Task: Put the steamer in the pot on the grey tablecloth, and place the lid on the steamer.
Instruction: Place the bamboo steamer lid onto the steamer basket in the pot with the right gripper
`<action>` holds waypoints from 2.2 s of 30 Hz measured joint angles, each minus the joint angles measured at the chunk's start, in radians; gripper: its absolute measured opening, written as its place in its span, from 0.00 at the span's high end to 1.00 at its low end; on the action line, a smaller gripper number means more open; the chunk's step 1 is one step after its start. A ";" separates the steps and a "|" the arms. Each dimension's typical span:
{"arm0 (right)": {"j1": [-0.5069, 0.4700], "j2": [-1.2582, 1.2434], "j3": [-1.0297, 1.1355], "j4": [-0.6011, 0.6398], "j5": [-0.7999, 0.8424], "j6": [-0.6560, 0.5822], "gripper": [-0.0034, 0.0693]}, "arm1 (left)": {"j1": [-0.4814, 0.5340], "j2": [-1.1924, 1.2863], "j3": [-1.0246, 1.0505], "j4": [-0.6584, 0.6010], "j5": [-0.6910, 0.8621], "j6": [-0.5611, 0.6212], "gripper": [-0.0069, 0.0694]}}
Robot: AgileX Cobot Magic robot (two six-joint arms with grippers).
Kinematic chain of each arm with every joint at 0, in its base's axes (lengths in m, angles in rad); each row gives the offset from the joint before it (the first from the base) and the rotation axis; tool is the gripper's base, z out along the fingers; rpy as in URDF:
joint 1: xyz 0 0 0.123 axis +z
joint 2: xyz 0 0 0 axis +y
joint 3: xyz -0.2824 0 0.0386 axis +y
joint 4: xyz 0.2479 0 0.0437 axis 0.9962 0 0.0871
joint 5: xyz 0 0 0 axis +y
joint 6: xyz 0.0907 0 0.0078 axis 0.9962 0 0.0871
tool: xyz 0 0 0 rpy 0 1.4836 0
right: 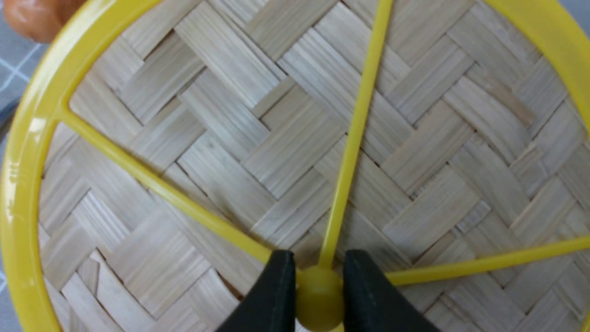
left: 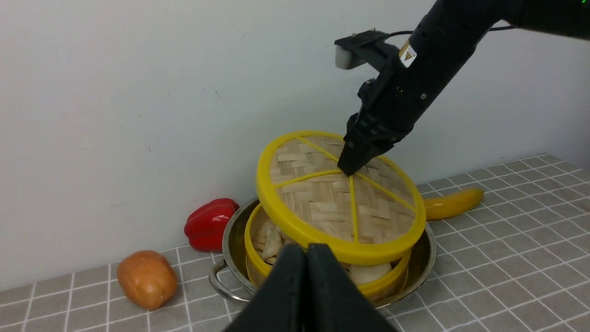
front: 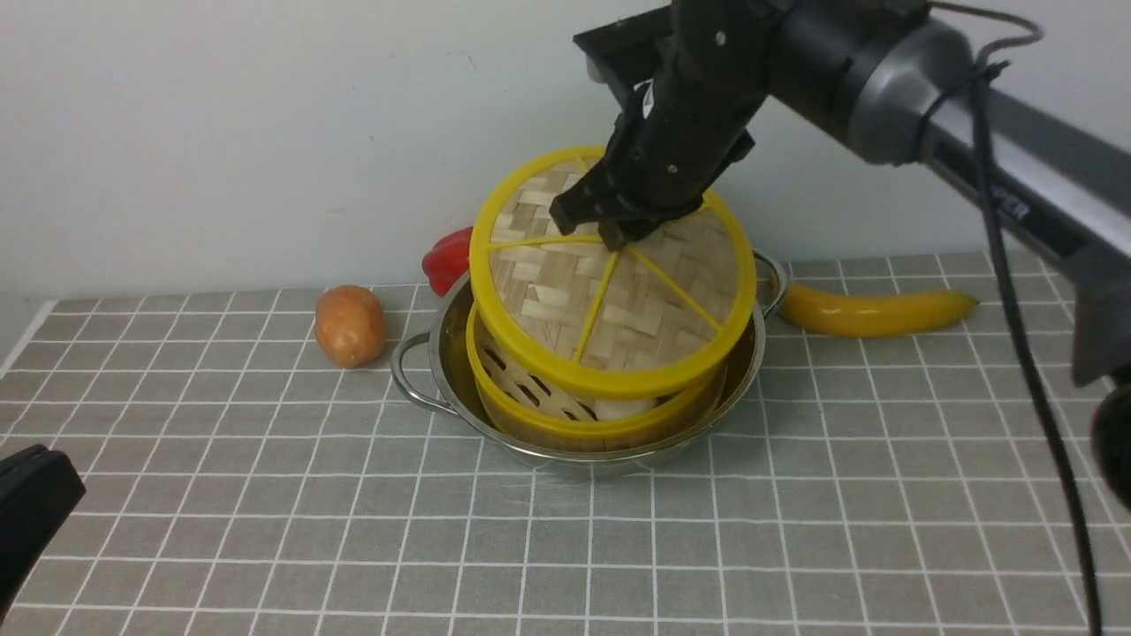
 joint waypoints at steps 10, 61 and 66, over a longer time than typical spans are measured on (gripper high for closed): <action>0.000 0.051 -0.008 0.006 0.006 -0.028 0.75 | 0.000 0.000 0.000 0.001 0.000 0.047 0.92; 0.006 0.100 -0.016 0.072 -0.082 -0.183 0.75 | 0.000 0.000 0.000 0.003 0.004 0.050 0.92; 0.006 0.100 -0.016 0.075 -0.082 -0.183 0.74 | 0.000 0.000 0.000 0.003 0.016 0.050 0.92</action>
